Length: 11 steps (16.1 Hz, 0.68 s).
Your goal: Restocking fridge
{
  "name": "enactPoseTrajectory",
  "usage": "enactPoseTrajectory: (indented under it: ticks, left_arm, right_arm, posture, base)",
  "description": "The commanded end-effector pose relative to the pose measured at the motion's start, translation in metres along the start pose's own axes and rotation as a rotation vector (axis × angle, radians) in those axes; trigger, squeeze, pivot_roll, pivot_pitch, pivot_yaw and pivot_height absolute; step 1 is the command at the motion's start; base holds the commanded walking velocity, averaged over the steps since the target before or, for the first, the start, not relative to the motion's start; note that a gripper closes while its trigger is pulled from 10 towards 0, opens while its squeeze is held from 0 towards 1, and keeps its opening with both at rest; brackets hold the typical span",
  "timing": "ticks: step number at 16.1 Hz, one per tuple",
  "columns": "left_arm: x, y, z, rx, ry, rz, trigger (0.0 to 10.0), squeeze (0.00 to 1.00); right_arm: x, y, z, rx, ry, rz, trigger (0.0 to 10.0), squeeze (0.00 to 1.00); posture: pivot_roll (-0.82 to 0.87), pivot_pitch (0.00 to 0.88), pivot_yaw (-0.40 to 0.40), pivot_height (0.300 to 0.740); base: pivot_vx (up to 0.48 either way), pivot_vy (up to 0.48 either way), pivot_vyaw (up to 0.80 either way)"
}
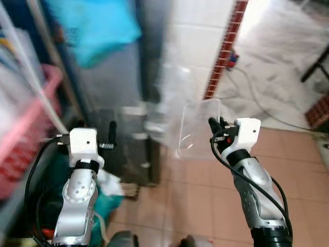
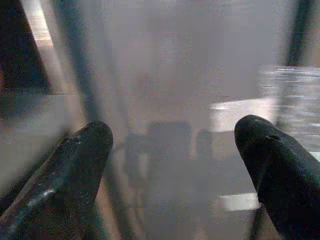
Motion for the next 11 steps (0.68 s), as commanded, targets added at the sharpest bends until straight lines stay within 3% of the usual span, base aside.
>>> enactPoseTrajectory:
  ticks: [1, 4, 11]
  left_arm:
    - [0.0029, -0.0022, 0.0013, -0.007, -0.007, 0.007, 10.0, 0.0]
    - [0.0023, -0.0029, 0.0012, -0.012, -0.003, 0.002, 10.0, 0.0]
    - [0.0006, -0.0017, -0.0015, -0.001, 0.026, -0.019, 10.0, 0.0]
  right_arm:
    - [0.008, 0.0024, 0.0014, 0.007, -0.026, 0.009, 10.0, 0.0]
    - [0.0077, 0.0027, 0.001, 0.007, -0.026, 0.007, 10.0, 0.0]
    - [0.0073, 0.003, -0.001, 0.009, -0.025, 0.012, 10.0, 0.0]
  posture:
    - [0.04, 0.043, -0.017, 0.74]
    - [0.04, 0.044, -0.017, 0.74]
    - [0.05, 0.051, -0.015, 0.74]
  base:
    - [0.0, -0.465, 0.0]
    - [0.0, -0.465, 0.0]
    - [0.0, 0.0, 0.0]
Point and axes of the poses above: a point about 5 cm out from each wrist's last joint towards the gripper, its own z axis pointing back from the gripper into the wrist, its own y axis along the axis of the wrist's last joint, x = y × z, the point moved 6 cm from there along -z, pointing out of the wrist towards the gripper, and after that the axes turned 15 degrees about z, right-handed, at the moved point
